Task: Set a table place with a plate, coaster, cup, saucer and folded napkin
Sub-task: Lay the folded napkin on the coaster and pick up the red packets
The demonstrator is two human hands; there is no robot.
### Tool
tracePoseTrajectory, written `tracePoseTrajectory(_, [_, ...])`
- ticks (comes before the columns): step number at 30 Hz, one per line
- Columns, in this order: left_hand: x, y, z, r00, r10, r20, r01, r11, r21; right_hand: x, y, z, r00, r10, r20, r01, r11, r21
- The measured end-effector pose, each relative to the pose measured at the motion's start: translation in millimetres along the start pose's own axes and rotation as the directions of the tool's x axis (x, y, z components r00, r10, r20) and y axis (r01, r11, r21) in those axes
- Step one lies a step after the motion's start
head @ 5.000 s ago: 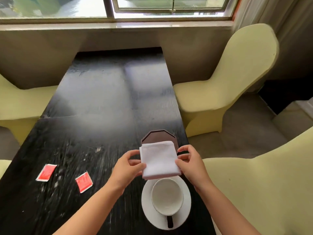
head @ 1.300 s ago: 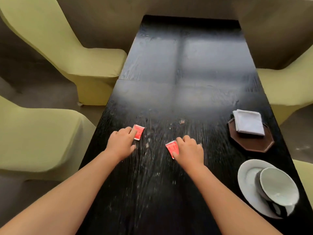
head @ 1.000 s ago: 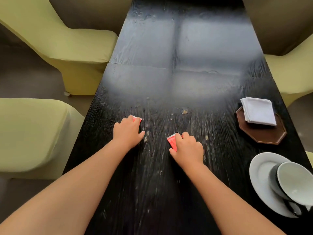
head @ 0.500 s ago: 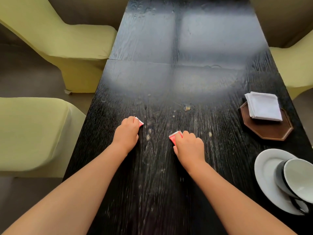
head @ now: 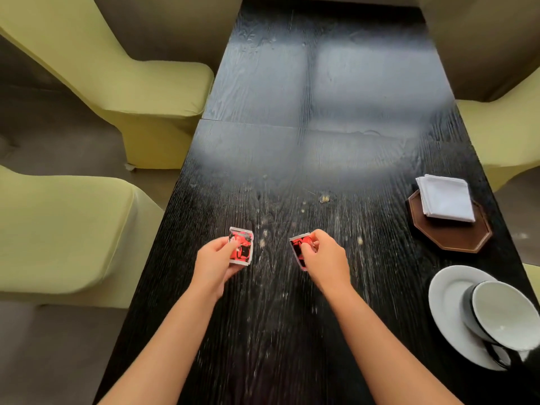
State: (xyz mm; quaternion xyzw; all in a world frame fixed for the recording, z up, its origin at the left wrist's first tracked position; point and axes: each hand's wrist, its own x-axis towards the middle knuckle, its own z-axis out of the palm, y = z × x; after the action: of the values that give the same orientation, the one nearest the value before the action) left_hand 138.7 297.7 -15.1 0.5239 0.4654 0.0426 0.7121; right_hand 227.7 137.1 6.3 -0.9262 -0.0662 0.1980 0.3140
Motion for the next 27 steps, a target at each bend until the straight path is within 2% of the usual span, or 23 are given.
tracePoseTrajectory(2, [-24.7,10.8,-3.1,0.999,-0.037,0.037,0.042,0.991,-0.128,-16.8,-19.0,-10.9,0.999,0.019,0.04,-0.029,0.959,0.282])
tracePoseTrajectory(4, [-52.7,26.1,-5.3,0.993,-0.056,0.103,0.082,0.958,-0.275,-37.3,-40.8,-24.9,0.996,0.004,0.091,-0.055,0.821,0.568])
tracePoseTrajectory(6, [-83.2,43.0,-6.2,0.974,-0.052,0.221,0.132,0.921,-0.367,-58.0,-58.3,-39.3,0.994,-0.035,0.101,-0.051,0.675,0.736])
tracePoseTrajectory(7, [-99.0,51.5,-6.4,0.96,-0.026,0.28,0.134,0.916,-0.377,-67.7,-64.9,-46.2,0.995,-0.051,0.084,-0.031,0.651,0.759])
tracePoseTrajectory(8, [-114.6,59.2,-6.1,0.945,0.015,0.326,0.109,0.927,-0.36,-77.3,-70.4,-52.9,0.995,-0.074,0.061,0.003,0.654,0.757])
tracePoseTrajectory(10, [-144.4,72.7,-4.4,0.914,0.131,0.383,-0.027,0.964,-0.264,-93.8,-78.2,-65.5,0.988,-0.151,-0.007,0.112,0.701,0.704])
tracePoseTrajectory(13, [-178.4,89.0,-1.3,0.899,0.282,0.335,-0.264,0.96,-0.099,-114.0,-90.2,-82.8,0.961,-0.266,-0.078,0.258,0.756,0.602])
tracePoseTrajectory(15, [-195.5,100.6,0.4,0.878,0.365,0.308,-0.363,0.929,-0.065,-124.9,-96.0,-94.7,0.939,-0.319,-0.127,0.337,0.783,0.522])
tracePoseTrajectory(19, [-224.9,119.0,6.6,0.815,0.454,0.359,-0.489,0.872,0.008,-141.3,-96.5,-127.8,0.901,-0.389,-0.194,0.435,0.797,0.419])
tracePoseTrajectory(24, [-256.7,130.4,20.4,0.702,0.491,0.516,-0.636,0.758,0.144,-158.2,-88.9,-175.9,0.856,-0.498,-0.138,0.504,0.748,0.431])
tracePoseTrajectory(25, [-261.2,131.0,24.7,0.698,0.503,0.51,-0.655,0.737,0.169,-161.0,-86.6,-183.9,0.851,-0.506,-0.142,0.512,0.736,0.443])
tracePoseTrajectory(27, [-268.8,129.5,35.6,0.74,0.542,0.4,-0.644,0.743,0.184,-166.1,-80.5,-198.6,0.855,-0.488,-0.173,0.503,0.704,0.502])
